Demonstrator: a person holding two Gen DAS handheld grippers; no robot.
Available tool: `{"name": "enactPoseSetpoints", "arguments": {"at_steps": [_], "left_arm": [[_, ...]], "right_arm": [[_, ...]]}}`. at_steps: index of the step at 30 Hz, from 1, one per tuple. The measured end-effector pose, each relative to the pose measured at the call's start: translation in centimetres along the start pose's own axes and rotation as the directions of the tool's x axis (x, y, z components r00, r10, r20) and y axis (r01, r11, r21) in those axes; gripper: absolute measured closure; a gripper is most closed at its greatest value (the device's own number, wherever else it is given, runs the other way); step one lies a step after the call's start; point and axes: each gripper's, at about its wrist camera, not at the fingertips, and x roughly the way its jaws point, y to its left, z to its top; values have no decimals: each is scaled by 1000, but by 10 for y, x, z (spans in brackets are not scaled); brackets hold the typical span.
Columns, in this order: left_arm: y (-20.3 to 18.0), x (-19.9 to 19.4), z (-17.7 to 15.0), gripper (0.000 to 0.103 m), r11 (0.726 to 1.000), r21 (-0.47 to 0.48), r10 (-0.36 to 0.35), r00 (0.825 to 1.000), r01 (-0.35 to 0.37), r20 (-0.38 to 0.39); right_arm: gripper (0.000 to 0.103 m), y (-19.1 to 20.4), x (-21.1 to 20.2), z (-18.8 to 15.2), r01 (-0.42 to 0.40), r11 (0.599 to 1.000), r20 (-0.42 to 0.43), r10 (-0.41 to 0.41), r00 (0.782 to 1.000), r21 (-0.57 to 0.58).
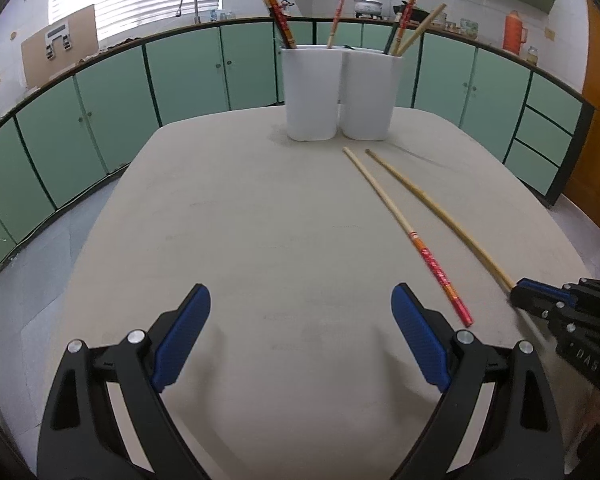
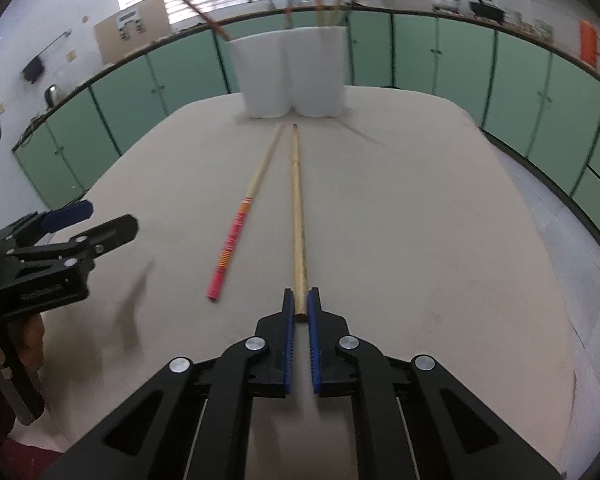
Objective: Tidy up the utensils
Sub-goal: 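Grasp the plain wooden chopstick with the right tool while the left tool grasps the red-patterned one, then carry both chopsticks over the white holder and open both tools to drop them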
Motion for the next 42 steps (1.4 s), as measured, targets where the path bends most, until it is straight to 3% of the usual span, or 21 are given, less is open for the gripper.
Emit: {"name": "enactPoseSetpoints", "arguments": {"at_steps": [3,11,15,19,26,28,33,35,42], "left_arm": [[-11,-1,0,14,999,10,-36,999,36,-1],[-47,4,-1,14,990,19,-138,990,139,-37],[-62,8,-4,27,988,42,-147,987,150,-64],[-68,16,-7,32,987,40,-150,984,155,-96],[-74,25,-9,49,990,32,-136,984,141,-112],[-73,25,-9,57,991,27,-130,985,134,-109],[-68,24,-8,89,993,8,-118,988,119,-104],[-67,24,-8,97,992,2,-124,987,125,-105],[-63,14,-5,98,991,17,-128,988,130,-86]], "right_arm": [[96,-18,-4,-5,43,998,-4,-43,999,41],[96,-38,-12,2,46,994,28,-49,998,103],[96,-40,-13,1,34,993,38,-39,999,111],[96,-40,-13,0,23,993,40,-28,999,119],[96,-38,-14,2,5,993,45,-11,999,121],[96,-38,-14,1,0,993,46,-6,999,119],[96,-32,-13,3,-5,994,46,0,999,108],[96,-30,-13,4,-3,995,47,-1,999,97],[96,-19,-19,7,26,999,62,-28,998,29]]}}
